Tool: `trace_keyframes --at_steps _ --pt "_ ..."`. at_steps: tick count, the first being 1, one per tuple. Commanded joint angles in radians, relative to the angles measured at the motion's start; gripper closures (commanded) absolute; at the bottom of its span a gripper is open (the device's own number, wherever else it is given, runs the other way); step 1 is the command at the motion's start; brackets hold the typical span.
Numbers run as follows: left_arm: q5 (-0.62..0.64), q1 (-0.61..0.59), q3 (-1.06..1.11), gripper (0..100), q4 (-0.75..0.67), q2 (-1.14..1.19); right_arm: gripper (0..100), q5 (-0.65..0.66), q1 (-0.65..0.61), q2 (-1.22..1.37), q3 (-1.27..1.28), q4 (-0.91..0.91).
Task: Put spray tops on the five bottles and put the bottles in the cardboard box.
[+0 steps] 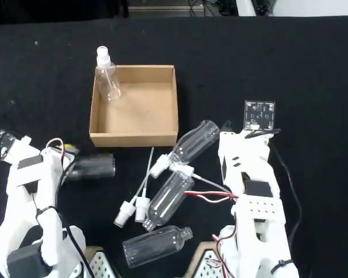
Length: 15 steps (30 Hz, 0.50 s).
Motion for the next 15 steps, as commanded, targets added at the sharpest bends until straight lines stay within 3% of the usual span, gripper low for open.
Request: trace_keyframes --at_steps 1,4,9,12,15 --pt "-0.043 0.008 -0.015 90 -0.011 -0.018 79.4 -0.002 0.017 -0.008 -0.002 -0.025" --pt "-0.144 -0.024 -0.028 87 -0.012 -0.02 79.4 -0.002 0.017 -0.008 -0.002 -0.025" --pt "-0.354 -0.185 -0.165 83 -0.012 -0.009 79.4 -0.002 0.017 -0.008 -0.002 -0.025" --pt "-0.517 -0.208 -0.248 79 -0.011 -0.008 79.4 -0.002 0.017 -0.01 -0.002 -0.025" --pt "-0.6 -0.211 -0.297 71 -0.011 -0.009 79.4 -0.002 0.017 -0.012 -0.002 -0.025"
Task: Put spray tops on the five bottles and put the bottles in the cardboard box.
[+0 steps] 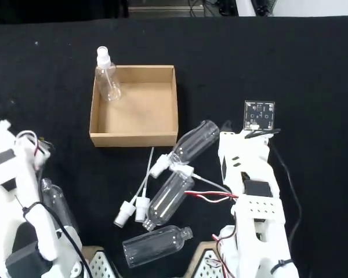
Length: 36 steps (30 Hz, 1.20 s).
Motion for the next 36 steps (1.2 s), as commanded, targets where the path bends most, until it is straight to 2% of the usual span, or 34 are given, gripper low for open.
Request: trace_keyframes --at_steps 1,3,4,9,11,12,15,21,25,29,31,36 --pt "-0.137 -0.019 -0.127 68 -0.008 -0.014 79.4 -0.002 0.017 -0.012 -0.002 -0.025" --pt "-0.157 -0.033 -0.151 61 0.054 -0.02 79.4 -0.002 0.017 -0.01 -0.002 -0.025" --pt "-0.166 -0.038 -0.179 59 0.129 -0.02 79.4 -0.002 0.017 -0.01 -0.002 -0.025" --pt "-0.261 -0.041 -0.421 57 0.72 -0.008 79.4 -0.002 0.017 -0.01 -0.002 -0.025" --pt "-0.354 -0.039 -0.473 57 0.85 -0.006 79.4 -0.002 0.017 -0.01 -0.002 -0.025" --pt "-0.404 -0.036 -0.466 57 0.87 -0.006 79.4 -0.002 0.017 -0.01 -0.002 -0.025" --pt "-0.473 -0.039 -0.355 57 0.832 0.009 79.4 -0.002 0.017 -0.01 -0.002 -0.025" --pt "-0.334 -0.071 -0.163 57 0.647 0.064 79.4 -0.002 0.017 -0.012 -0.002 -0.025" --pt "-0.334 -0.068 -0.071 57 0.56 0.08 79.4 -0.002 0.017 -0.012 -0.002 -0.025" --pt "-0.342 -0.067 -0.024 58 0.557 0.072 79.4 -0.002 0.017 -0.012 -0.002 -0.025" --pt "-0.405 -0.073 -0.021 64 0.557 0.077 79.4 -0.002 0.017 -0.012 -0.002 -0.025" --pt "-0.617 -0.074 -0.03 87 0.546 0.081 79.4 -0.002 0.017 -0.012 -0.002 -0.025"
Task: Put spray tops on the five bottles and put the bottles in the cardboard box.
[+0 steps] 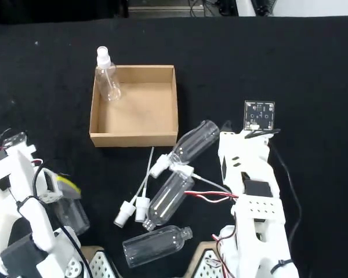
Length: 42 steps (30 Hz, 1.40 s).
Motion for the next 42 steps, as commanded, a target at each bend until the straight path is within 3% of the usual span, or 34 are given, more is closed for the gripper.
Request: trace_keyframes --at_steps 1,10,20,27,39,42 --pt "-0.184 -0.012 -0.019 89 -0.015 0.0 79.4 -0.002 0.017 -0.012 -0.002 -0.025" --pt "-0.443 -0.28 -0.193 94 -0.304 0.005 79.4 -0.002 0.017 -0.012 -0.002 -0.025" --pt "-0.643 -0.305 -0.361 91 -0.304 0.259 79.4 -0.002 0.017 -0.01 -0.002 -0.025" --pt "-0.735 -0.317 -0.677 68 -0.028 0.442 79.4 -0.002 0.015 -0.01 -0.002 -0.025" --pt "-0.743 -0.242 -1.236 71 0.356 0.793 79.4 -0.002 0.015 -0.008 -0.001 -0.025" --pt "-0.753 -0.249 -1.313 71 0.379 0.876 79.4 -0.002 0.015 -0.012 0.008 -0.028"
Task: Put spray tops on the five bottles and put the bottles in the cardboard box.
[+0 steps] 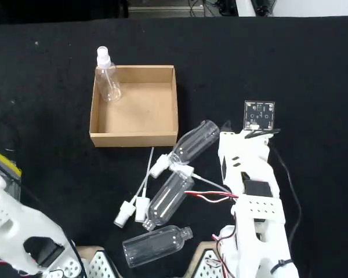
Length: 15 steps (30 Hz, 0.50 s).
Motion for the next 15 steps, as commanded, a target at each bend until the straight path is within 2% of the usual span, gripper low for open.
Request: trace_keyframes --at_steps 1,12,15 --pt "-0.029 -0.002 -0.162 71 0.052 0.084 79.4 -0.002 0.015 -0.013 0.005 -0.028" --pt "-0.152 -0.081 -0.147 71 0.077 0.1 79.4 -0.002 0.012 -0.013 0.005 -0.029" --pt "-0.147 -0.079 -0.124 71 0.08 0.1 79.4 -0.002 0.012 -0.013 0.005 -0.031"
